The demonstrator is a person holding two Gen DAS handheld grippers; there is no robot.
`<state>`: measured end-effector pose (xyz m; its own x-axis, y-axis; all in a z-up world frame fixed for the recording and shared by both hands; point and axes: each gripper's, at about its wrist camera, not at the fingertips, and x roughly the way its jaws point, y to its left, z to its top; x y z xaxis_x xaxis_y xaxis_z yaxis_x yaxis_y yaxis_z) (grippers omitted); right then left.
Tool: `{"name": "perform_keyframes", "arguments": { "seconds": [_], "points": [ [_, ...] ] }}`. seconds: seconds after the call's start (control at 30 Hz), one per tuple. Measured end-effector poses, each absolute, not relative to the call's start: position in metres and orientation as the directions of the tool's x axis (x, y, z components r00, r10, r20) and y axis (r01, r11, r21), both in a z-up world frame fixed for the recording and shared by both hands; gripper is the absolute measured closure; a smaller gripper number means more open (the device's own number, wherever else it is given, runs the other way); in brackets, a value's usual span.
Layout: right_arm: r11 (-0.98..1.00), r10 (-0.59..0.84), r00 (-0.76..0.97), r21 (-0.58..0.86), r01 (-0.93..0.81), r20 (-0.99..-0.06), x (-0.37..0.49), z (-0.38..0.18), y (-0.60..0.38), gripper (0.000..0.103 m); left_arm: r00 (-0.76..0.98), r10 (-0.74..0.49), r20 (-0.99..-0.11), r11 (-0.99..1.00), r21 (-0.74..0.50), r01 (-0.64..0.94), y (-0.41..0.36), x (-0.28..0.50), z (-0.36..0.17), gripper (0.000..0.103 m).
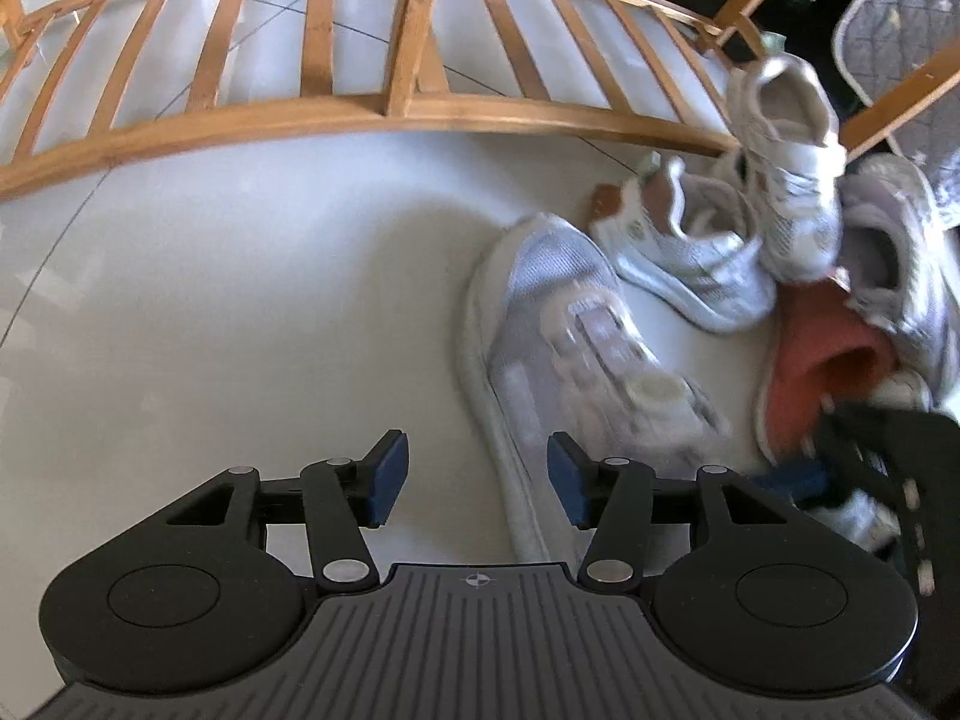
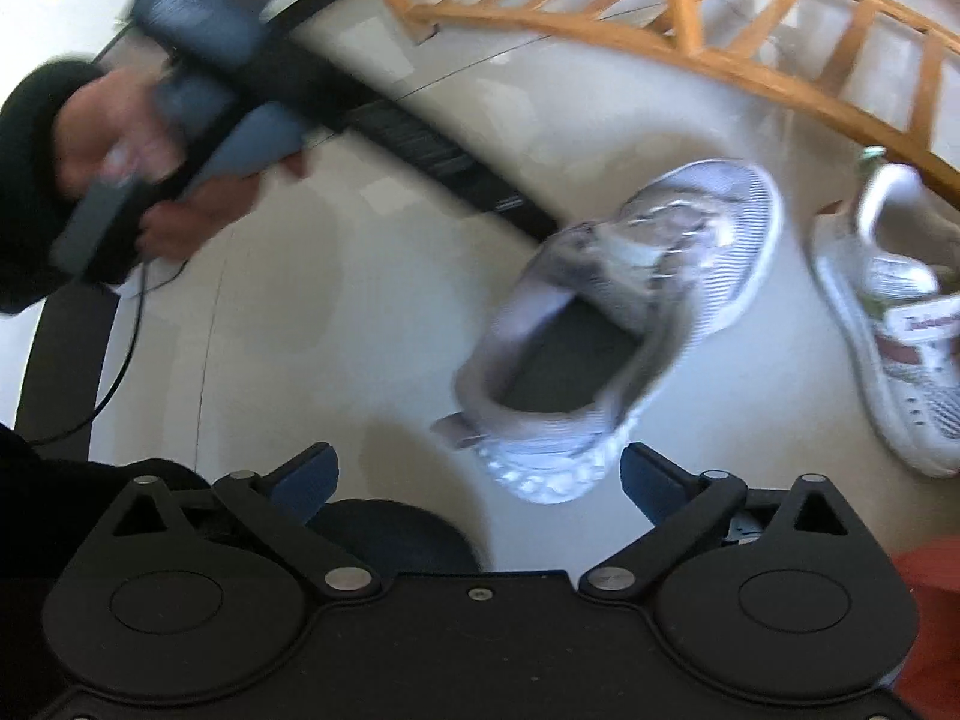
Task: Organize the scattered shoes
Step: 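Open the right gripper to release the sneaker to the left gripper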
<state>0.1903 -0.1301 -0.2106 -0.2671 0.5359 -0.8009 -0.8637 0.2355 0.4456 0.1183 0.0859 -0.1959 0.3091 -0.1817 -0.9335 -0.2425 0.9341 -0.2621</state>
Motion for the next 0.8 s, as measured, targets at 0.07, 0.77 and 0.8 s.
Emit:
{"name": "perform_keyframes", "arguments": {
  "seconds": [0.07, 0.77, 0.8],
  "points": [
    [0.255, 0.536, -0.222, 0.407, -0.877, -0.815, 0.196, -0.209, -0.131, 0.0, 0.301, -0.198, -0.933, 0.933, -0.273, -0.233, 0.08, 0.112, -0.194, 0.05],
    [0.296, 0.545, -0.053, 0.251, -0.922, -0.837, 0.206, -0.202, -0.138, 0.0, 0.216, -0.226, -0.95, 0.947, -0.266, -0.178, 0.047, 0.123, -0.22, 0.084],
    [0.29, 0.545, -0.052, 0.247, -0.925, -0.837, 0.206, -0.202, -0.137, 0.0, 0.212, -0.216, -0.953, 0.953, -0.254, -0.167, 0.047, 0.123, -0.22, 0.085]
  ]
}}
